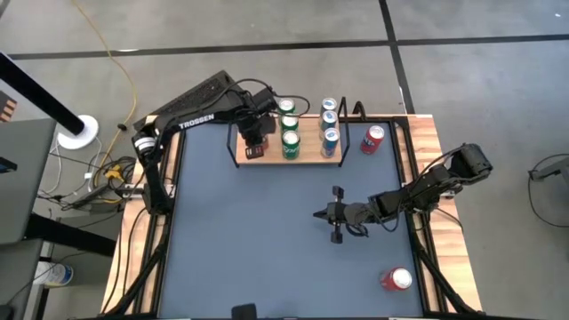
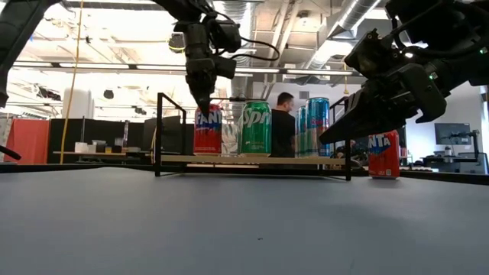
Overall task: Place canned beverage on shelf
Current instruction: Put the middle red soda can on the shelf
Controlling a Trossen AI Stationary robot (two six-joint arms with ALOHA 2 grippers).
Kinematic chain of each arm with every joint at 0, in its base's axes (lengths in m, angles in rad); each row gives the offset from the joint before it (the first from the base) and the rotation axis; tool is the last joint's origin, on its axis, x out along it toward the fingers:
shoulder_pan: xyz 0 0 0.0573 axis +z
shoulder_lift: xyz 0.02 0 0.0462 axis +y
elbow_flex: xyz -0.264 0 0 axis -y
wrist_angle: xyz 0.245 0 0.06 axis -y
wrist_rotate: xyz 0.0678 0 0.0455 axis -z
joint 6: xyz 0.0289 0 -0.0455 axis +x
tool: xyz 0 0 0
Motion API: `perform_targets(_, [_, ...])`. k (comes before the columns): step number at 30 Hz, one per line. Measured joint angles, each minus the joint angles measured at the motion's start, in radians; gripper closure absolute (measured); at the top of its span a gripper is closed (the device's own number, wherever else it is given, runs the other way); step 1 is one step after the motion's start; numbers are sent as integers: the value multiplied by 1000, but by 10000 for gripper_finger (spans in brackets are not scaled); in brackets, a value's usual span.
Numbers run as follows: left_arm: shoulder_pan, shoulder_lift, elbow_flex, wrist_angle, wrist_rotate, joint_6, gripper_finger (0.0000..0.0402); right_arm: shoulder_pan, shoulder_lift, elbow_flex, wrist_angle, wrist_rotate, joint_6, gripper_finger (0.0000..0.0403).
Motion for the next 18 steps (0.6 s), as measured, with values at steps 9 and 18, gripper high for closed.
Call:
perform_targets(9, [17, 0, 0, 32, -16, 6, 401, 0, 0, 0, 0, 0, 0, 403])
perform_targets(18, [45, 0, 0, 51, -24, 7, 401, 0, 0, 0, 0, 0, 1, 403])
